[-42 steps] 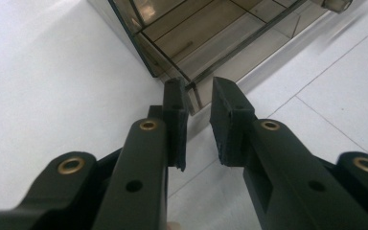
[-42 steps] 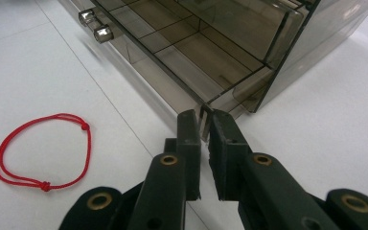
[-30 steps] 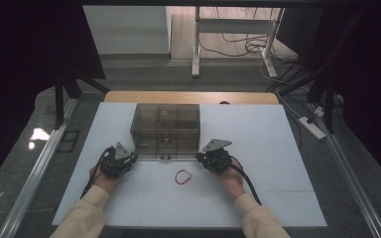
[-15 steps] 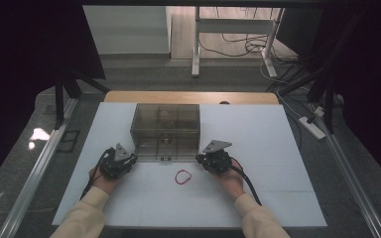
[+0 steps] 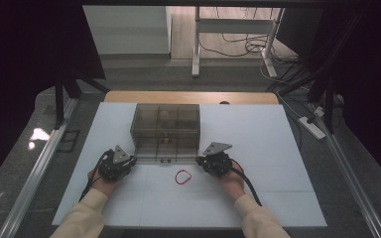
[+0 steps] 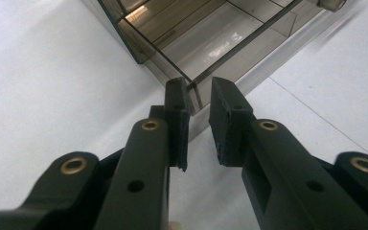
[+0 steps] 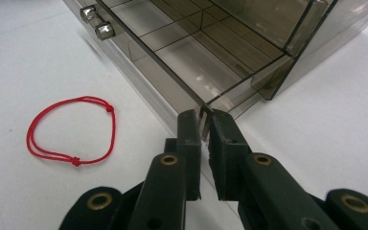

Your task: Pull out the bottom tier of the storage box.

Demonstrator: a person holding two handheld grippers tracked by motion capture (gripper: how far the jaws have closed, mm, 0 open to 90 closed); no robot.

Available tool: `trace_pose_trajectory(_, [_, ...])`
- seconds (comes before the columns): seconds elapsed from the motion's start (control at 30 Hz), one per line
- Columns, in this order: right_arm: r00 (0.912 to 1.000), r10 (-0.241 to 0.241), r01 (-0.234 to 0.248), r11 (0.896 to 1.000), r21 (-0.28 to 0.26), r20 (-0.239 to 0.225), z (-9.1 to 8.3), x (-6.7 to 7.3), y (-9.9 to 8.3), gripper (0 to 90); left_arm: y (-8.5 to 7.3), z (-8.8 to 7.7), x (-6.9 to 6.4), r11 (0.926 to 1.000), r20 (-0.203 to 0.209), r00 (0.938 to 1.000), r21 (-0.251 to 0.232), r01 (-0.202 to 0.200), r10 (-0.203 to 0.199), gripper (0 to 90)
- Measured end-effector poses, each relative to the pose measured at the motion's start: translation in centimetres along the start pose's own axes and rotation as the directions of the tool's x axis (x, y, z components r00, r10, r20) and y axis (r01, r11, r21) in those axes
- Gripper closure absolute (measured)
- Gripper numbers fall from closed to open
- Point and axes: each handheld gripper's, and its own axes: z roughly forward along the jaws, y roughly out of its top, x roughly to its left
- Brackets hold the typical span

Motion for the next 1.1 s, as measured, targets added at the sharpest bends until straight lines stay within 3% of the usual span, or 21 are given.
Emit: trace_pose_trajectory(1.1, [0.9998,-0.008,0.008,1.000,-0.001,-0.016,-0.69,0.43,-0.35,82.5,-0.39,-0.89,-0.64,0.9999,0.017,0.9998,-0.005,0.010,-0.010,77.0])
